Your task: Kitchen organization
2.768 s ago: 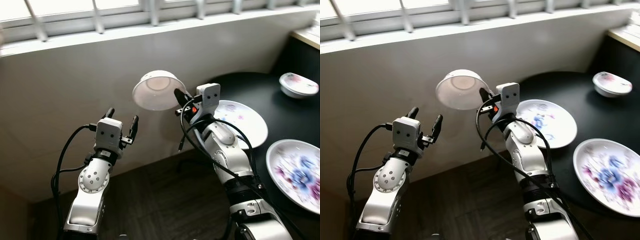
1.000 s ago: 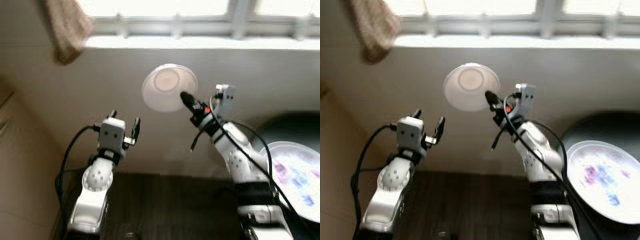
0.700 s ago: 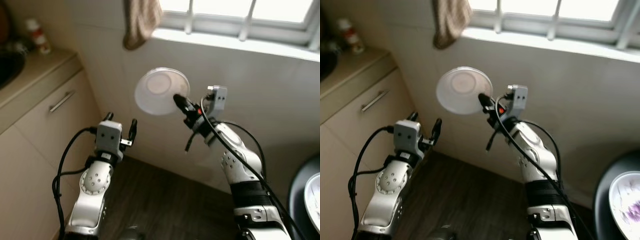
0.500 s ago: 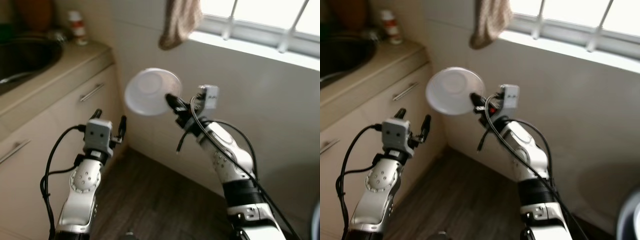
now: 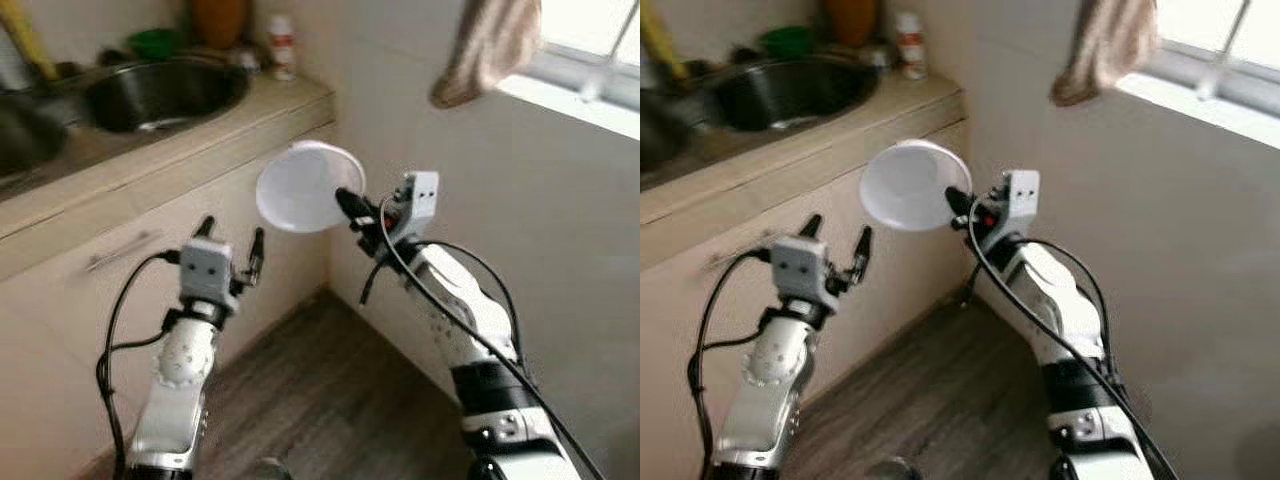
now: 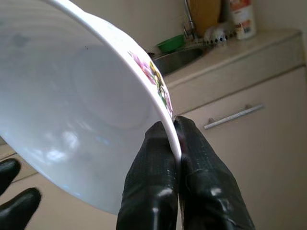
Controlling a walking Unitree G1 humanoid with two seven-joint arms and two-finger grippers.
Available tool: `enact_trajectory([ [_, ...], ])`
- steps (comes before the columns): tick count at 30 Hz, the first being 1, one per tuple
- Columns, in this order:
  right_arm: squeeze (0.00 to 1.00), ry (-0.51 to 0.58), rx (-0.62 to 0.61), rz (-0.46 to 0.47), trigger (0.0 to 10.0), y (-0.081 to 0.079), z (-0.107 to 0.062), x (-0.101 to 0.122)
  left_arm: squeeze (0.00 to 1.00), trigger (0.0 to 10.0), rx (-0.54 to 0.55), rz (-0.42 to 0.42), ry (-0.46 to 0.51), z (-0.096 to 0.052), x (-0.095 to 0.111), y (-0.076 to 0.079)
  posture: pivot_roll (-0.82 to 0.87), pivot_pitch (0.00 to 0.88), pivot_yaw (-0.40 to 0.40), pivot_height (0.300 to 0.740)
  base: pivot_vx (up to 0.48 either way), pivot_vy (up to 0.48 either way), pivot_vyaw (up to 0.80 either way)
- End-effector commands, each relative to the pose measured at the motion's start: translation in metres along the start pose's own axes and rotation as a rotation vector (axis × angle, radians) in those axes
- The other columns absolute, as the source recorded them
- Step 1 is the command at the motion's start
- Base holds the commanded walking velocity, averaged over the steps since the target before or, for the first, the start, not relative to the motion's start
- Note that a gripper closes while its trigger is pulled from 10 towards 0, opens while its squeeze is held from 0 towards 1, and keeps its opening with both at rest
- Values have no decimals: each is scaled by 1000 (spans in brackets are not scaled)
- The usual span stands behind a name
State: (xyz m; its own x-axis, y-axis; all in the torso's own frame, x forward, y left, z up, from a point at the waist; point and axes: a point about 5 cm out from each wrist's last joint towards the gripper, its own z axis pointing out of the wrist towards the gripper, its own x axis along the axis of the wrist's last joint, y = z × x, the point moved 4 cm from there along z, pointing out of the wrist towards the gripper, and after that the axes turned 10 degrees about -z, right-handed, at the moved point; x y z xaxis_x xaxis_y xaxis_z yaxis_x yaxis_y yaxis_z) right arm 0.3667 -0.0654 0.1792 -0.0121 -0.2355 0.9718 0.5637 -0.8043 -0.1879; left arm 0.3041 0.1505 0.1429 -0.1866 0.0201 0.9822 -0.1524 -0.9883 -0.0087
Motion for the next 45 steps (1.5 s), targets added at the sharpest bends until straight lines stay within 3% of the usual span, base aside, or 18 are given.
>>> enact_trajectory([
  [1, 0, 24, 18, -33, 10000, -5, 4, 6, 0, 10000, 1, 6, 32, 1, 8, -2, 21, 0, -32, 740, 480, 0, 800],
  [22, 0, 101, 17, -89, 10000, -9, 13, 24, 0, 10000, 14, 5, 69, 2, 14, -5, 25, 0, -31, 740, 425, 0, 800],
  [29, 0, 138, -15, -94, 10000, -4, 17, 34, 0, 10000, 12, 3, 77, 3, 15, -5, 24, 0, -31, 740, 349, 0, 793],
  [45, 0, 167, -132, -111, 10000, 15, 24, 47, 0, 10000, 10, -8, 87, 2, 15, -3, 27, 0, -36, 740, 55, 0, 32],
])
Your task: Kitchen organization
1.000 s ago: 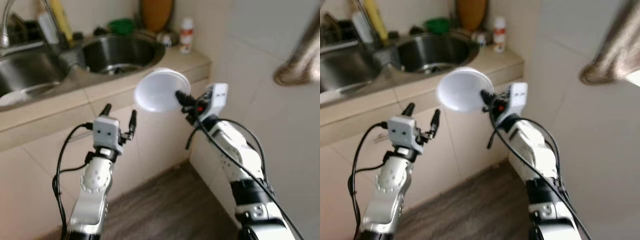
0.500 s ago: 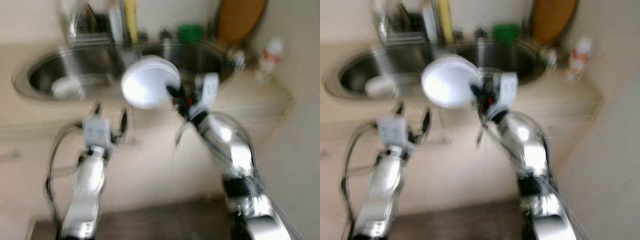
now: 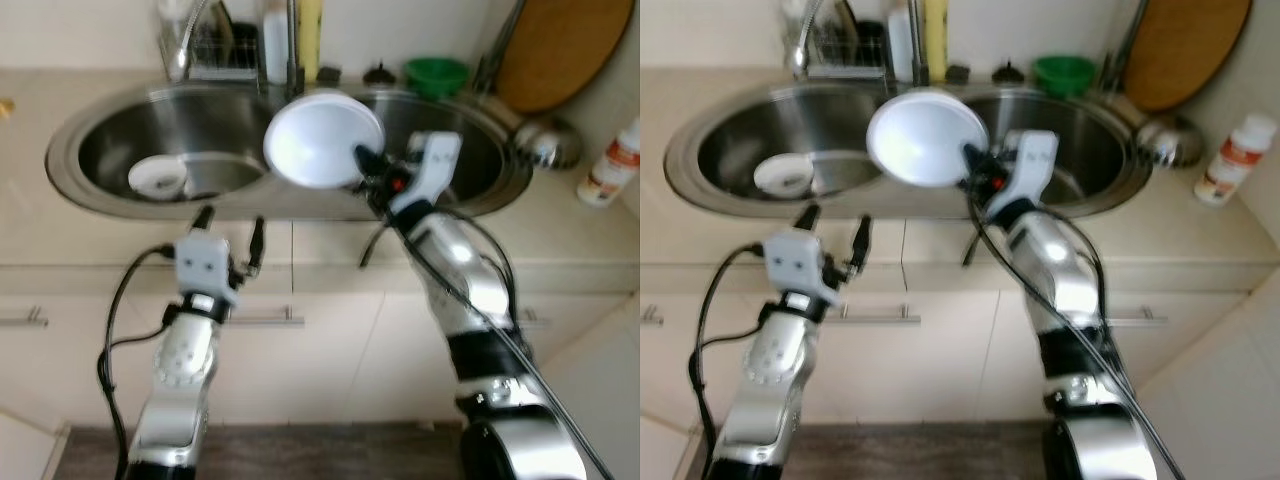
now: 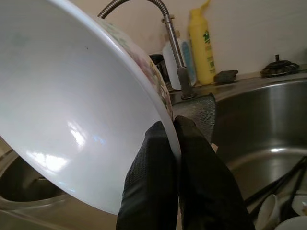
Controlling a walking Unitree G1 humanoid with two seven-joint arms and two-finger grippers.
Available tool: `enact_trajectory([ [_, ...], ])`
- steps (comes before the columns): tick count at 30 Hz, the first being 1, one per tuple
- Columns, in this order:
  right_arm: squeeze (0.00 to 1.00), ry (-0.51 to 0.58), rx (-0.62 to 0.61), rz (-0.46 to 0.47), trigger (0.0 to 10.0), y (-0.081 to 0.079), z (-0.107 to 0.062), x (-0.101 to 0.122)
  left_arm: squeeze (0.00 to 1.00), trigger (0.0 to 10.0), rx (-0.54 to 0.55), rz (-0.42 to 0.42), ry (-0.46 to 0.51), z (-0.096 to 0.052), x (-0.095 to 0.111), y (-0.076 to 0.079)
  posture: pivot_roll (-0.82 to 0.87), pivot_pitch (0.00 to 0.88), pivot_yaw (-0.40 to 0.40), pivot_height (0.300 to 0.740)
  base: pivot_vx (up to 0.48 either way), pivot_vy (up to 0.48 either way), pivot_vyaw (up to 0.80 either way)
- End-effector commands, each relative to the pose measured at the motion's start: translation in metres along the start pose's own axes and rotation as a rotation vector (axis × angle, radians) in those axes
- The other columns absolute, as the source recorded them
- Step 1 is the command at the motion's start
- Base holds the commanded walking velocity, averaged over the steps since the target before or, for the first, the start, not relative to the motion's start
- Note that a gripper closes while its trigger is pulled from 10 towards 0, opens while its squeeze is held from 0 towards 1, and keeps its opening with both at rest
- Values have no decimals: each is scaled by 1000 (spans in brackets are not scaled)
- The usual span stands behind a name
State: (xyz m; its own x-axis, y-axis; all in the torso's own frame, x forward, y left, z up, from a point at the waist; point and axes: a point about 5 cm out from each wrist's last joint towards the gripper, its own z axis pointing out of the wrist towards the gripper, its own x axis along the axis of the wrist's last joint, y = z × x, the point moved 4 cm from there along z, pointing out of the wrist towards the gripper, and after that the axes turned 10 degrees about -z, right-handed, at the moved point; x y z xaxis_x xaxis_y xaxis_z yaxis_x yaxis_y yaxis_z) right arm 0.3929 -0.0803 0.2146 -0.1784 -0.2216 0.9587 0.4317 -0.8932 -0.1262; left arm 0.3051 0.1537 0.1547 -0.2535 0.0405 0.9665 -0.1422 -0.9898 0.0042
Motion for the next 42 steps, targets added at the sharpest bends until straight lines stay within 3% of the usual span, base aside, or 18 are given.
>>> enact_trajectory([
  [1, 0, 28, 0, -17, 10000, -4, 7, 9, 0, 10000, -4, 2, 17, 0, 4, 1, 27, 0, -36, 740, 247, 0, 0],
  [12, 0, 14, -37, -23, 10000, 1, 8, 4, 0, 10000, -8, 4, 24, 0, 6, 1, 28, 0, -33, 740, 259, 0, 0],
  [19, 0, 9, -59, -20, 10000, 7, 8, 3, 0, 10000, 5, -7, 99, 2, 21, -2, 28, 0, -33, 740, 260, 0, 0],
  [25, 0, 10, -68, -16, 10000, 8, 9, 3, 0, 10000, -40, -23, 154, 2, 32, 7, 29, 0, -33, 740, 0, 0, 0],
  [34, 0, -5, -75, -2, 10000, 11, 9, 0, 0, 10000, -37, -35, 220, 5, 48, 8, 26, 0, -33, 740, 0, 0, 0],
  [39, 0, -16, -82, 1, 10000, 12, 9, -2, 0, 10000, -36, -34, 212, 4, 46, 7, 28, 0, -34, 740, 0, 0, 0],
  [42, 0, -52, -150, -13, 10000, 24, 9, -8, 0, 10000, -40, -33, 216, 4, 47, 8, 29, 0, -35, 740, 0, 0, 0],
])
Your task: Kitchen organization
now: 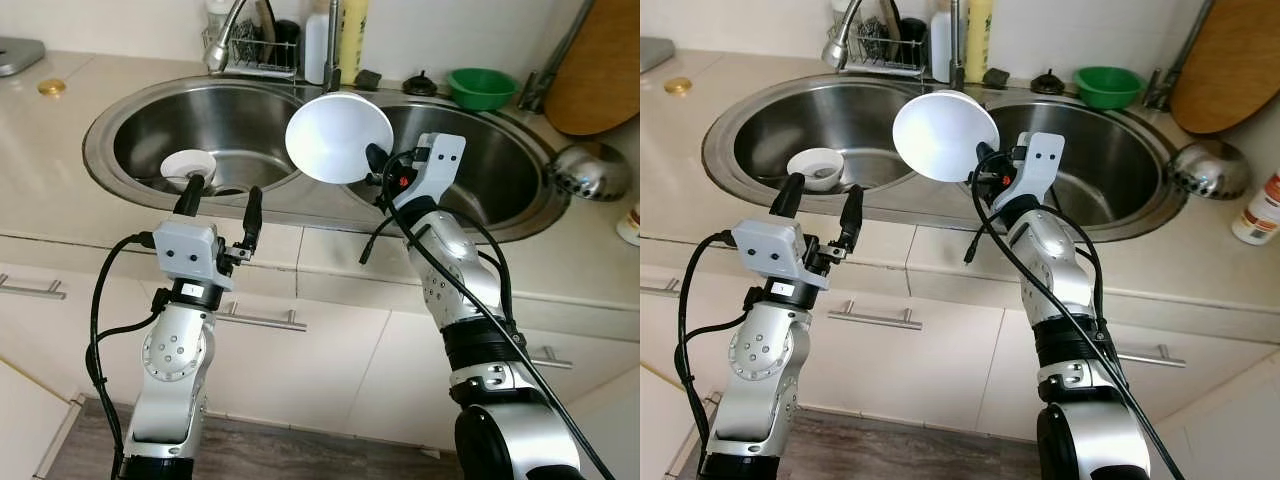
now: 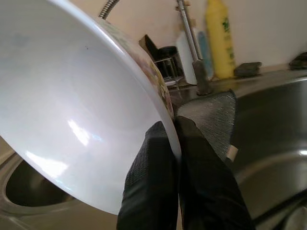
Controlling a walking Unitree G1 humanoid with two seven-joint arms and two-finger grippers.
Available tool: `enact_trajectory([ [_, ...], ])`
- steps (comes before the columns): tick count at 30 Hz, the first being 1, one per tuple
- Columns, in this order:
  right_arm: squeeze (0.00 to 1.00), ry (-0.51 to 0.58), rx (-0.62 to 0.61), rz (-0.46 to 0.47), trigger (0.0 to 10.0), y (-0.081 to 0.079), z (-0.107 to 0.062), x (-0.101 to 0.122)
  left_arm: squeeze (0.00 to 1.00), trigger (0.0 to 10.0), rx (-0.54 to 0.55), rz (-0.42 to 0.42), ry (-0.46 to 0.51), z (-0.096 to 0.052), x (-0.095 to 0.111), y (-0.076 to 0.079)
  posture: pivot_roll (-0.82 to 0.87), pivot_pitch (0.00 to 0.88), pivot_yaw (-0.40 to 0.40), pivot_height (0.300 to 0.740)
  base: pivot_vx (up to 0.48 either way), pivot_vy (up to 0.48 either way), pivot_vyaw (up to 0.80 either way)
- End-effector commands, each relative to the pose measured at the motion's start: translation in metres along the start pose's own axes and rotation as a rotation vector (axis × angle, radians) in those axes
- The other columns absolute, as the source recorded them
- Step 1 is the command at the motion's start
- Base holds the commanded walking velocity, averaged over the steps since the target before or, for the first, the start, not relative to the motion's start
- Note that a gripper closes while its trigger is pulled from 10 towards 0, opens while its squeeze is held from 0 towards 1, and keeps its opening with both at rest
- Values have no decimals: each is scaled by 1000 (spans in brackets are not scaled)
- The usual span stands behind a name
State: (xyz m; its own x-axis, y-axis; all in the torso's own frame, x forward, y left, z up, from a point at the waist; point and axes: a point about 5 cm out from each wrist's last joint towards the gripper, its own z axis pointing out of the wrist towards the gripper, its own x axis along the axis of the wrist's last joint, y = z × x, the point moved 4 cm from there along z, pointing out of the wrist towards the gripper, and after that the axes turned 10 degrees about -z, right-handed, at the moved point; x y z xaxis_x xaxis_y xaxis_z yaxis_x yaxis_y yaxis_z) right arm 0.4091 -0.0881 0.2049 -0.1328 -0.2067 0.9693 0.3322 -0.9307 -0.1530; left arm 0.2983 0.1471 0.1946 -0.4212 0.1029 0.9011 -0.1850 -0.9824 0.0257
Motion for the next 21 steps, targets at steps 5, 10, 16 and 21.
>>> enact_trajectory([
  [5, 0, -26, -124, -55, 10000, 25, 5, 2, 0, 10000, -9, 1, 23, 0, 6, 1, 31, 0, -35, 740, 0, 0, 0],
  [10, 0, -130, -264, -221, 10000, 49, 14, -2, 0, 10000, -21, 8, 8, 0, 2, 3, 37, 0, -38, 740, 0, 0, 0],
  [16, 0, -197, -364, -317, 10000, 65, 14, -5, 0, 10000, -12, 16, 1, 0, 1, 1, 46, 0, -44, 740, 0, 0, 0],
  [21, 0, -270, -344, -600, 10000, 68, 14, -13, 0, 10000, -17, 12, -12, -1, -2, 3, 43, 0, -43, 740, 0, 0, 0],
])
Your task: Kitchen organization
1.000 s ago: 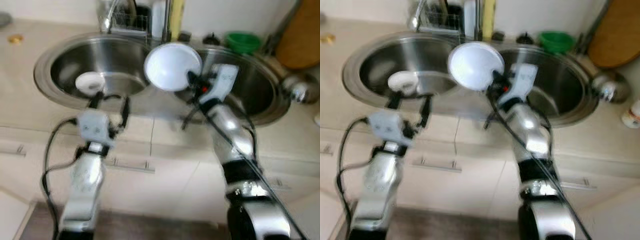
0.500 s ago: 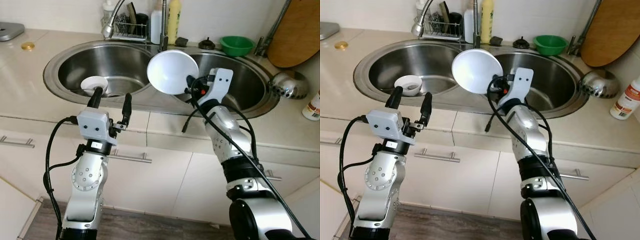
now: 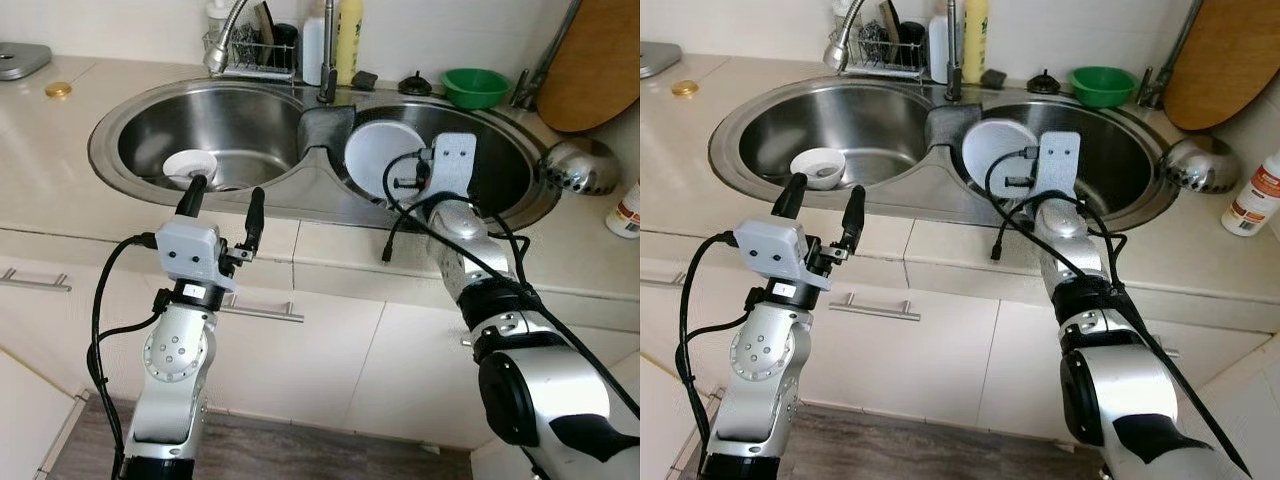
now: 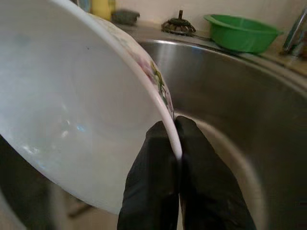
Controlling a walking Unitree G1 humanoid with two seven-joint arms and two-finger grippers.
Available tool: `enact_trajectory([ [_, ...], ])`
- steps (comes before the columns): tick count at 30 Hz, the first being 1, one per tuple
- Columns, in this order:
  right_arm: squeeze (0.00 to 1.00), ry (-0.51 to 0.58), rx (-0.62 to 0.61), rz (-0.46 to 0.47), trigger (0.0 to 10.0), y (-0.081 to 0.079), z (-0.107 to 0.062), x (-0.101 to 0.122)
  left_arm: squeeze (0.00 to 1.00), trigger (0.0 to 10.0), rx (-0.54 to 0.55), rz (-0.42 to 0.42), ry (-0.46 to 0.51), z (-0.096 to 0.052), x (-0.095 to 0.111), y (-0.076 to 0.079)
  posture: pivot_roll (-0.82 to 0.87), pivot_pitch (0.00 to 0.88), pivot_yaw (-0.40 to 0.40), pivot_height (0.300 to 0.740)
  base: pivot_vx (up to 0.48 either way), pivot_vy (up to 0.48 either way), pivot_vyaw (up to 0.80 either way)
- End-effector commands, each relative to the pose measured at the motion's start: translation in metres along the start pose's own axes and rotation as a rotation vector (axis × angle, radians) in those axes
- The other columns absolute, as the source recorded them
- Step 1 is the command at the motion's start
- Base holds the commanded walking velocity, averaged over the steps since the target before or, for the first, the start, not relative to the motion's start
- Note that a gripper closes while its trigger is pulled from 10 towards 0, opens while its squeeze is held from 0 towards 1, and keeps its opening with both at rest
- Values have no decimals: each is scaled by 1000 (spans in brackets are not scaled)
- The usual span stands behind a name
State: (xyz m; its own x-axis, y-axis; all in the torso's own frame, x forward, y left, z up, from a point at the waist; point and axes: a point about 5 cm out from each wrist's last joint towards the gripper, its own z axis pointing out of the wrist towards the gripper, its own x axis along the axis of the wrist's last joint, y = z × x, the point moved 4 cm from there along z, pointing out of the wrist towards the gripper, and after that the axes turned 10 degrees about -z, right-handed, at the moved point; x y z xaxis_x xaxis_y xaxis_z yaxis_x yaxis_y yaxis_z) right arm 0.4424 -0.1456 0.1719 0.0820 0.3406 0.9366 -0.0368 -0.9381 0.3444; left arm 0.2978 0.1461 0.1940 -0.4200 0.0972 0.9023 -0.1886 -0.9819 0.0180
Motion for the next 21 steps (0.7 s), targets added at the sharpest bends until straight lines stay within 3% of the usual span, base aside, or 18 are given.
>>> enact_trajectory([
  [1, 0, 35, -10, -69, 10000, 3, 3, 12, 0, 10000, -11, 7, -9, -1, -1, 2, 43, 0, -43, 740, 0, 0, 0],
  [3, 0, 14, 20, -182, 10000, 3, 3, 4, 0, 10000, -14, 5, -13, -1, -2, 3, 36, 0, -41, 740, 0, 0, 0],
  [8, 0, -19, 76, -247, 10000, -2, 4, -4, 0, 10000, -12, 6, -20, -1, -3, 2, 34, 0, -41, 740, 0, 0, 0],
  [16, 0, -79, 195, -251, 10000, -23, -1, -20, 0, 10000, -15, 8, -28, -1, -5, 3, 38, 0, -40, 740, 0, 0, 0],
  [17, 318, -84, 204, -244, 10000, -25, -1, -22, 0, 10000, -14, 8, -28, -1, -5, 3, 38, 0, -40, 740, 0, 0, 0],
  [18, 725, -86, 207, -241, 10000, -26, -2, -23, 0, 10000, -14, 9, -29, -1, -5, 3, 38, 0, -40, 740, 0, 0, 0],
  [19, 1000, -89, 214, -228, 10000, -27, -2, -24, 0, 10000, -14, 9, -29, -1, -6, 3, 37, 0, -38, 740, 0, 0, 0],
  [21, 1000, -92, 230, -170, 10000, -29, -3, -26, 0, 10000, -15, 9, -32, -2, -6, 3, 35, 0, -36, 740, 0, 0, 0],
])
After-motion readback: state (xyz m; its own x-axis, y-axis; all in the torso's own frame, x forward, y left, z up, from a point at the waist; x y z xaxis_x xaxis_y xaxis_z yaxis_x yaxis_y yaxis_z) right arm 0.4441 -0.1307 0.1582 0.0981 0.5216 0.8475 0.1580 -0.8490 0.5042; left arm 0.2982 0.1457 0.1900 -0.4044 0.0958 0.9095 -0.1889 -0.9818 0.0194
